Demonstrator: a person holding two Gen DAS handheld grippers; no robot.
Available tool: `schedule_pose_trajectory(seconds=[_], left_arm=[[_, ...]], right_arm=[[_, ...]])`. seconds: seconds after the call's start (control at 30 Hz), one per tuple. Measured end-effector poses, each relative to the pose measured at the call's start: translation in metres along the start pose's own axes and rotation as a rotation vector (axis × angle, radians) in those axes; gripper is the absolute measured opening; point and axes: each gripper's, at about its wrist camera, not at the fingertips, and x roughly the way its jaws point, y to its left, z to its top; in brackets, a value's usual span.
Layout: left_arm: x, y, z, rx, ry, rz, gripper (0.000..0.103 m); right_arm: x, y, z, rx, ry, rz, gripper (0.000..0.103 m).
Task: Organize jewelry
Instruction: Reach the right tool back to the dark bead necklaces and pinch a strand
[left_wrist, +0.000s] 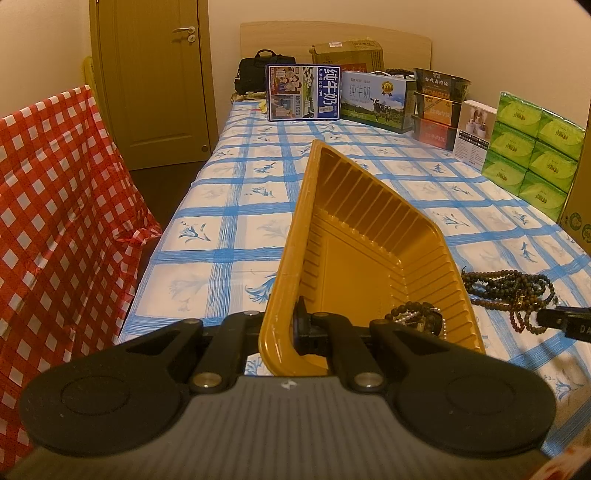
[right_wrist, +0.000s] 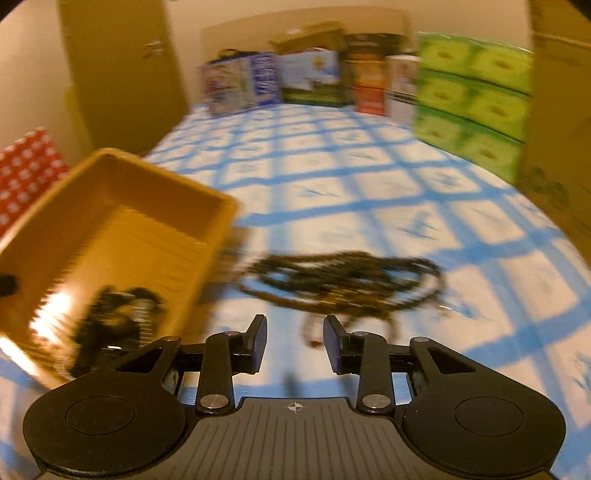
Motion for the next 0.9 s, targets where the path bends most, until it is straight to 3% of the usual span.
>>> schedule_pose_trajectory(seconds=[0.13, 0.37, 0.9], left_arm=[[0.000, 0.000, 0.000, 0.001, 0.000, 0.001, 0.005], [0.000, 0.000, 0.001, 0.004, -0.001, 0.003, 0.005], [0.000, 0.001, 0.001, 0.005, -0.001, 0.004, 0.005]], right_arm=[[0.005, -0.026, -0.001, 0.006, 0.000, -0.072, 0.034], [0.018, -0.050, 0.000, 0.003, 0.016, -0.105, 0.034], [0.047, -0.047, -0.003, -0.050, 0.070, -0.101, 0.034]])
